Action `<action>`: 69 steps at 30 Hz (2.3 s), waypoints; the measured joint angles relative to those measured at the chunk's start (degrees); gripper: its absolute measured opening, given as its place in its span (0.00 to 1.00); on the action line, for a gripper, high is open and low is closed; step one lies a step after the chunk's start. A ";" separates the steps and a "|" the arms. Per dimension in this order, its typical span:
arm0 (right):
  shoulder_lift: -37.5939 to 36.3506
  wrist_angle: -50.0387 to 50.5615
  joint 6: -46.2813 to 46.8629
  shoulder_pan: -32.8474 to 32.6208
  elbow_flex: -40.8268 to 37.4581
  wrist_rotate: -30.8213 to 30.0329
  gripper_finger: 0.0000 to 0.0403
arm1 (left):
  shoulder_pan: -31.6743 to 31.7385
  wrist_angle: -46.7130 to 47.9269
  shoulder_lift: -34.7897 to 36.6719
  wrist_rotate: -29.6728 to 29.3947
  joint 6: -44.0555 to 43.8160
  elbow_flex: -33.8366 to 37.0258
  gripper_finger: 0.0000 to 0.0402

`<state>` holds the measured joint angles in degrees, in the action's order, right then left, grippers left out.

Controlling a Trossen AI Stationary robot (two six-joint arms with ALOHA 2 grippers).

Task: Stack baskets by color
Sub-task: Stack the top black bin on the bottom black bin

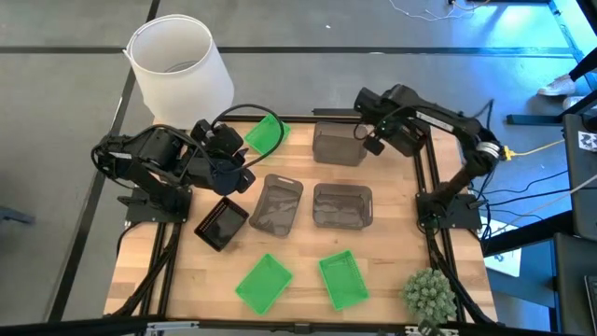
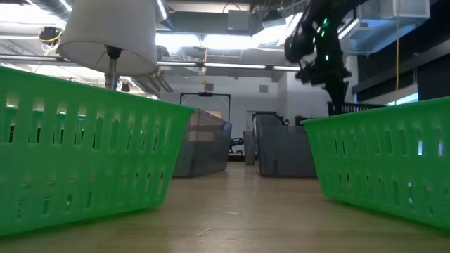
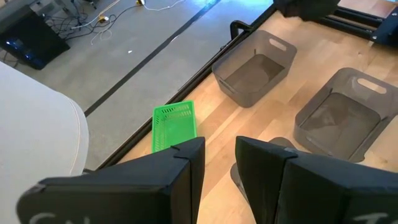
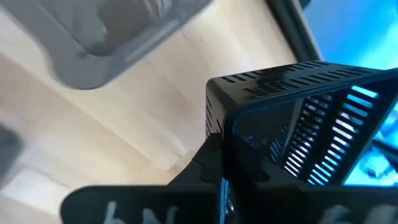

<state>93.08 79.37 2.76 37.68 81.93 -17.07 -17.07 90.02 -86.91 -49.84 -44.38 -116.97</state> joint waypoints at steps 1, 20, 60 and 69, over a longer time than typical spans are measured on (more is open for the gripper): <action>-1.21 -0.06 0.07 -1.13 0.38 -0.04 0.01 | 0.01 0.00 0.00 0.02 0.00 0.00 0.21; -10.04 -11.88 -4.80 -27.83 12.19 0.18 0.01 | 0.51 -0.04 -0.04 16.74 -15.66 8.50 0.21; -10.04 -18.90 -10.51 -32.01 18.10 3.17 0.01 | -15.17 -11.52 -0.04 31.08 -47.80 54.67 0.21; -10.01 -18.88 -10.33 -32.01 18.10 3.16 0.01 | -10.78 -21.39 -0.07 30.25 -44.98 65.28 0.21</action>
<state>83.07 60.49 -7.57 5.67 100.03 -13.91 -27.85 68.63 -86.98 -19.59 -89.36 -51.69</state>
